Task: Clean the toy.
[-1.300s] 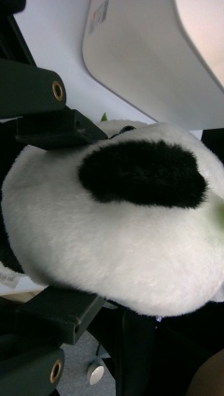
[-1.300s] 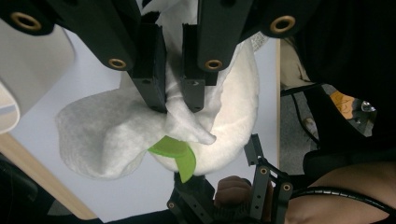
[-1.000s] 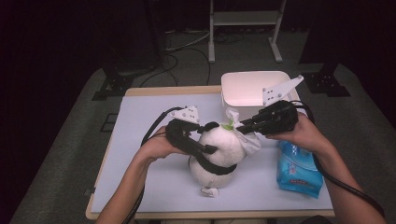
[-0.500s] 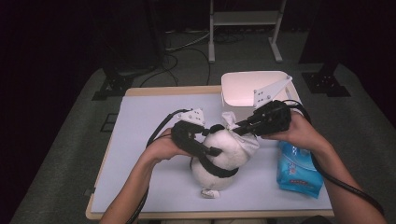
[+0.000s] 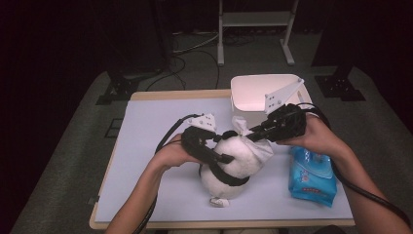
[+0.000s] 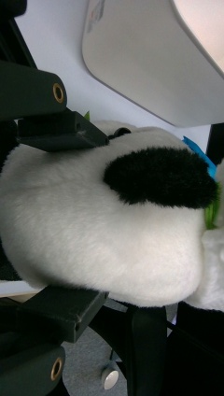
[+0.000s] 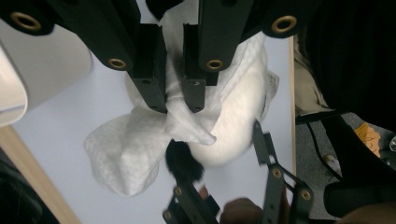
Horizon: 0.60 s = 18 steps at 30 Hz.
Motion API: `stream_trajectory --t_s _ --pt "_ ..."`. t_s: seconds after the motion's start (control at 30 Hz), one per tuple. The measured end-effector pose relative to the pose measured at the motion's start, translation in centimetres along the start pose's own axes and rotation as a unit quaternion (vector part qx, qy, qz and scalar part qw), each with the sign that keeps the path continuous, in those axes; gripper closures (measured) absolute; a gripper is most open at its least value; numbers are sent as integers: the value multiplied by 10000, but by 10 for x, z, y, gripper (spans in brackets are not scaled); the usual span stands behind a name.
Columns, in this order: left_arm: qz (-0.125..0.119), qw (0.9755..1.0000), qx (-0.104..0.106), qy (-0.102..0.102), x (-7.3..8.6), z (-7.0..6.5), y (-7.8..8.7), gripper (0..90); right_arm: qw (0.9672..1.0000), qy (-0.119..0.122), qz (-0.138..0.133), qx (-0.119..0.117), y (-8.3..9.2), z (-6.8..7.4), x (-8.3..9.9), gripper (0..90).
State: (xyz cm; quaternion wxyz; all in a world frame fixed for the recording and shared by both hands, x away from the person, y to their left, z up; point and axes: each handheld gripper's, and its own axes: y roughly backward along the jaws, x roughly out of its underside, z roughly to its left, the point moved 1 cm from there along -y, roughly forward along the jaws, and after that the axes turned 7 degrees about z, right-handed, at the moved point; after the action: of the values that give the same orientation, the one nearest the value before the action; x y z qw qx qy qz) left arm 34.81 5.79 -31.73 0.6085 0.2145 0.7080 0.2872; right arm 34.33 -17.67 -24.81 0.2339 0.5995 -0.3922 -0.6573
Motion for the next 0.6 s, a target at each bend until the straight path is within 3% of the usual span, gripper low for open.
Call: stream_trajectory --t_s 0.13,0.17,0.6 --pt "42 10000 -8 -12 -1 0 0 332 9999 131 -55 -72 -3 2 -12 809" --pt "45 10000 -8 8 0 0 1 332 9998 178 58 -100 -8 3 -16 810" --pt "-21 10000 22 16 3 0 0 337 9999 -4 114 -98 -2 0 2 808"
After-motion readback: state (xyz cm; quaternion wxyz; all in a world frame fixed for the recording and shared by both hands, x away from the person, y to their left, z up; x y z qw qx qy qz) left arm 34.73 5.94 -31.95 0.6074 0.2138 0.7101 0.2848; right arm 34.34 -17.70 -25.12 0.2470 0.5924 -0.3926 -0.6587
